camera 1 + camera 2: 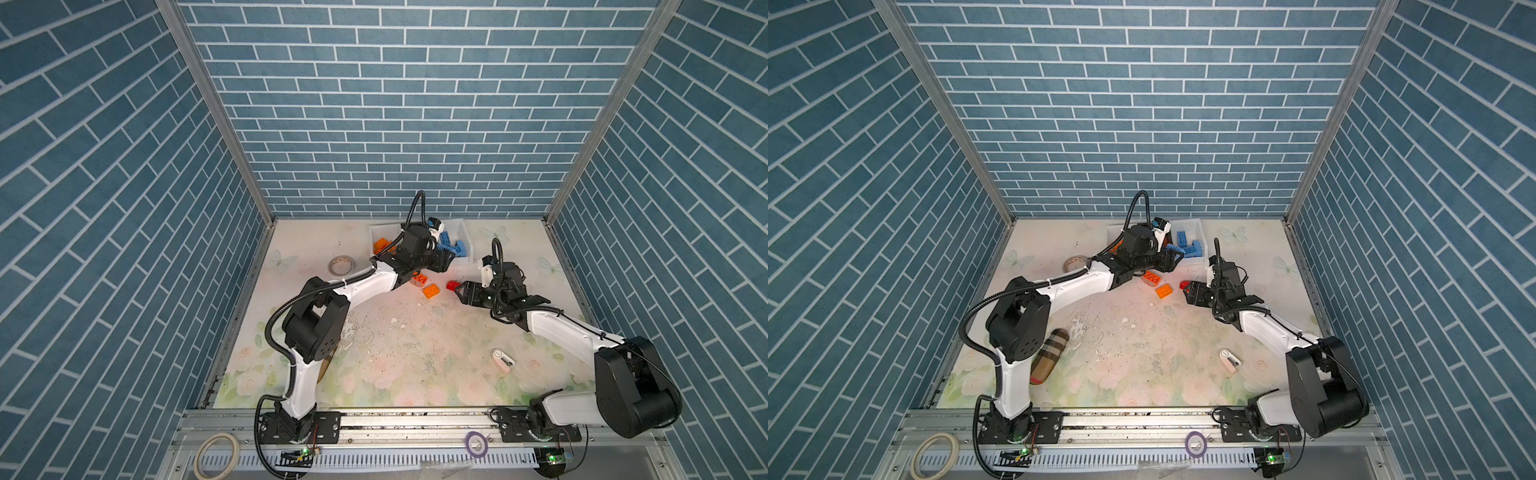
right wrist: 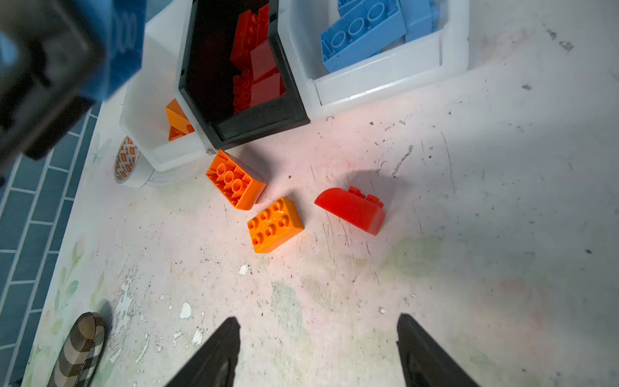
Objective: Sort the legos into containers by color
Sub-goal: Place the lego in the container.
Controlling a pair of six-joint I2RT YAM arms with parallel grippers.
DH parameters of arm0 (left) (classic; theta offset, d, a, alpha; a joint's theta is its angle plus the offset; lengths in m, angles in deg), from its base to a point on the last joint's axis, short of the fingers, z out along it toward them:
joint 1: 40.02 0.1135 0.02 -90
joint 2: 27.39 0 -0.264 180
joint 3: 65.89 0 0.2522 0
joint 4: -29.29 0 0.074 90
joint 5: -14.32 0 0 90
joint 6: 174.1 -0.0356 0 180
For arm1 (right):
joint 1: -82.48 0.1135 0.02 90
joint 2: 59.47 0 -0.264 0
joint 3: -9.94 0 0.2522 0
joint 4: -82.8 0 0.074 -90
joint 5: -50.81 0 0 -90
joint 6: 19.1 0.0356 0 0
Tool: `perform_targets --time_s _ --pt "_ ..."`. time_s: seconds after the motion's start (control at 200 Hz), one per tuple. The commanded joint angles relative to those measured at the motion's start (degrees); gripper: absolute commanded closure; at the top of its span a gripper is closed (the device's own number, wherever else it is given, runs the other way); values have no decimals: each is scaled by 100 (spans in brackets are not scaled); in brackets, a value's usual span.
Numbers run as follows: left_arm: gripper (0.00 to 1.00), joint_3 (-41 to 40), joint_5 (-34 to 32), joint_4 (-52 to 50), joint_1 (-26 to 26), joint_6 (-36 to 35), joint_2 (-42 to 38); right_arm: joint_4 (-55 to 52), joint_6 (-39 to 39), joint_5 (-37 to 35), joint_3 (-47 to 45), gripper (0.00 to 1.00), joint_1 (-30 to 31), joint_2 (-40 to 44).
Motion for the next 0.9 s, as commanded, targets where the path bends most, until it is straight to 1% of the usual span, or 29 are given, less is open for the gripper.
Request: perform_targets --time_s 0.0,0.135,0.28,0.42,0.655,0.895 --pt "52 459 362 69 53 188 238 186 185 82 -120 26 -16 10" --pt "51 974 525 72 114 309 604 251 330 -49 -273 26 -28 53" --pt "52 1536 843 122 190 586 1031 238 464 -283 -437 26 -42 147" --pt "52 2010 992 172 252 823 1413 245 680 -535 -569 25 -112 251" --pt "51 2638 1388 386 577 1350 2071 302 758 -464 -716 25 -170 391" --pt "51 3776 1718 279 774 1753 2965 266 648 -402 -722 25 -175 388"
